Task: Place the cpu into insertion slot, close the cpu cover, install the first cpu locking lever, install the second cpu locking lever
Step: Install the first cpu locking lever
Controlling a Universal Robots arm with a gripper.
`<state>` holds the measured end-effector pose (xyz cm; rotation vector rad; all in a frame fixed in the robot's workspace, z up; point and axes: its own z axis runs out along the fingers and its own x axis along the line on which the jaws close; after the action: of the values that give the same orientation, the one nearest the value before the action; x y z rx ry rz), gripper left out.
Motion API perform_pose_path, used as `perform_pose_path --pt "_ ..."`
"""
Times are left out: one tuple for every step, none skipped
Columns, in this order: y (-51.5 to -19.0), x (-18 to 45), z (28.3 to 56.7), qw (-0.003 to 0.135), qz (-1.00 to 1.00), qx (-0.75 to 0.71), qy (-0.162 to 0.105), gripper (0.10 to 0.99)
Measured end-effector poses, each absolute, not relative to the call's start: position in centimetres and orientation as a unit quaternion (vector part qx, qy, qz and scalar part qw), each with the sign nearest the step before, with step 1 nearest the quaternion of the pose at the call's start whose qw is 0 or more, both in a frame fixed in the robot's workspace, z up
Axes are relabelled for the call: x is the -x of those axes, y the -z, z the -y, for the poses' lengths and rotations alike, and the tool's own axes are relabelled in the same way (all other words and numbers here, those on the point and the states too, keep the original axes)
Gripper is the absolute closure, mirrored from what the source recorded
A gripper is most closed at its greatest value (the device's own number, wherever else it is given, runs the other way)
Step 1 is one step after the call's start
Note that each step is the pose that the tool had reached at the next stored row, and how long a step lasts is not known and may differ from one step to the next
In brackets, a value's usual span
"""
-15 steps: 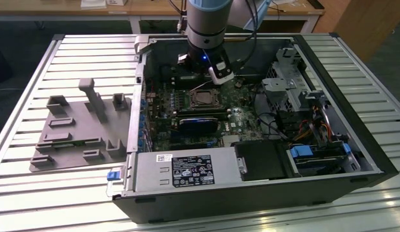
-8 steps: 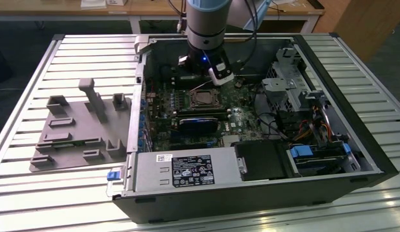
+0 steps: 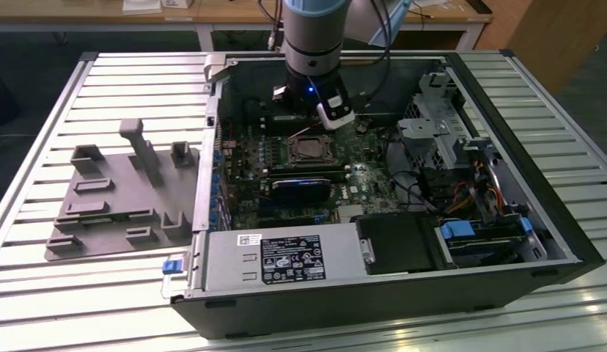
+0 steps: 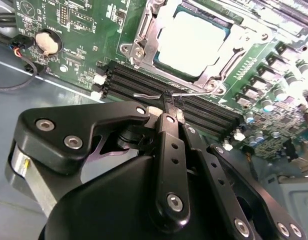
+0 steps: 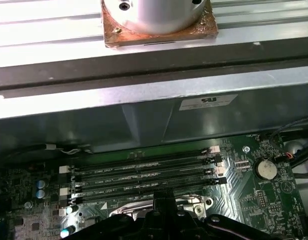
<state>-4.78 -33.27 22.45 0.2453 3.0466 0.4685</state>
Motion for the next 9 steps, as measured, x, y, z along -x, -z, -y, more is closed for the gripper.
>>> perform_pose_path --pt "-22.42 4.72 33.21 0.025 -0.985 -0.081 -0.151 0.984" --pt "-22.39 4.64 33.14 0.025 -0.985 -0.083 -0.151 0.984" --pt "-22.36 4.57 33.07 0.025 -0.985 -0.084 -0.151 0.984" --pt "-22.34 4.51 33.02 0.026 -0.984 -0.086 -0.151 0.984" --pt "-22.32 4.49 32.98 0.026 -0.984 -0.087 -0.150 0.984" --pt "-22.30 4.49 32.96 0.026 -0.985 -0.087 -0.150 0.984" --pt "-22.27 4.48 32.95 0.027 -0.985 -0.088 -0.149 0.984" --pt "-22.24 4.48 32.95 0.028 -0.985 -0.088 -0.149 0.984" --pt "-22.20 4.48 32.94 0.029 -0.984 -0.089 -0.149 0.984"
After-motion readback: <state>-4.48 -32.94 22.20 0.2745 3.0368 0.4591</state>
